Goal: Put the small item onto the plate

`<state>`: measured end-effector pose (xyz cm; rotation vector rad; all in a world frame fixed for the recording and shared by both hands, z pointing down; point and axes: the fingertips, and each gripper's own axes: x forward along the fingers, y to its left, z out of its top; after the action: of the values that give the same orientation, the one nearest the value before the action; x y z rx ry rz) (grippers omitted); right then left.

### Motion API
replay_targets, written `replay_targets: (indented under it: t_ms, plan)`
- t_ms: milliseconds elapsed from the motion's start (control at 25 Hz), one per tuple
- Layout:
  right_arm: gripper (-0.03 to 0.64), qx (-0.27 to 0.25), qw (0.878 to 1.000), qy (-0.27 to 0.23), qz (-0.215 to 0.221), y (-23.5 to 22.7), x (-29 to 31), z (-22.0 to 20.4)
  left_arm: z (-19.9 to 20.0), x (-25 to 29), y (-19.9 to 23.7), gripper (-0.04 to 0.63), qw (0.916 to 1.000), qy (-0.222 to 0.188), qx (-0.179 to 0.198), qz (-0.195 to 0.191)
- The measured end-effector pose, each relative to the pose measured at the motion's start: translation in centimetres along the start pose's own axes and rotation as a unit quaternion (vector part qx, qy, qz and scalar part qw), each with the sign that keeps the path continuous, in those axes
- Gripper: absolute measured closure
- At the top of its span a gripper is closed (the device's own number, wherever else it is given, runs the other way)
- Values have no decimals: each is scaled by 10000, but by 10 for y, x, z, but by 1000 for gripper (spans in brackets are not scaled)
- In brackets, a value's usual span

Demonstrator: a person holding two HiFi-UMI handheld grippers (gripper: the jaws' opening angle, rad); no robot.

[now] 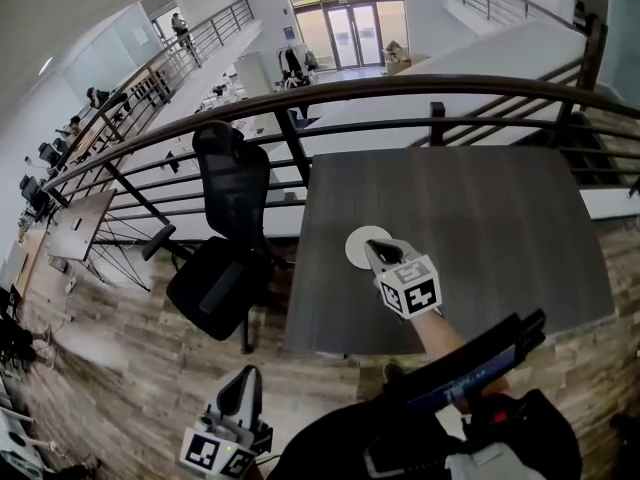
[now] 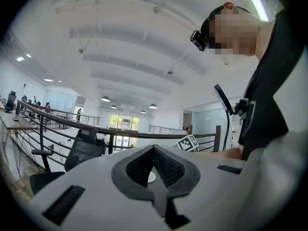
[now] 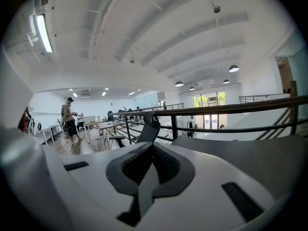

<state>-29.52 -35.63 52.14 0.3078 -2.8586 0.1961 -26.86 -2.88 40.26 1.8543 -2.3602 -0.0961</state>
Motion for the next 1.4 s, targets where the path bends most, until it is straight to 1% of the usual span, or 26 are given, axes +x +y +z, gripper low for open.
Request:
replay_targets:
  t_ms: [160,400,560,720,840,920,1080,1240,1320,1400]
  plan:
    - [614,-91,9999,-71,-106,24,-18,5,-1,-17,4,592,9997,-51,-168,-190]
    - [614,-117,9995,-178,-245,54,-53,13,-2,-38,-2,592,9984,-136,-135,-535]
    - [614,-138,9987,-255,-416,76,-78,14,-7,-53,-6,592,9969,-132,-205,-745]
    - [614,-180,9981,-349,-482,102,-103,16,-7,-67,-18,592,9938,-58,-346,-1057]
    - [614,-238,9976,-277,-593,127,-130,15,2,-86,-29,592,9903,-231,-383,-1315]
    - [614,-233,9972,-275,-649,139,-145,12,-3,-94,-31,592,9888,-199,-381,-1430]
    - [614,-216,9966,-319,-731,143,-156,3,-10,-88,-28,592,9866,-323,-375,-1556]
    - [614,-257,9964,-351,-734,153,-188,11,1,-86,-49,592,9827,-389,-194,-1802]
    - [614,-265,9960,-440,-730,156,-195,16,8,-83,-54,592,9799,-467,-200,-1927]
    - [614,-226,9954,-525,-763,156,-198,19,7,-80,-54,592,9790,-451,-179,-1981]
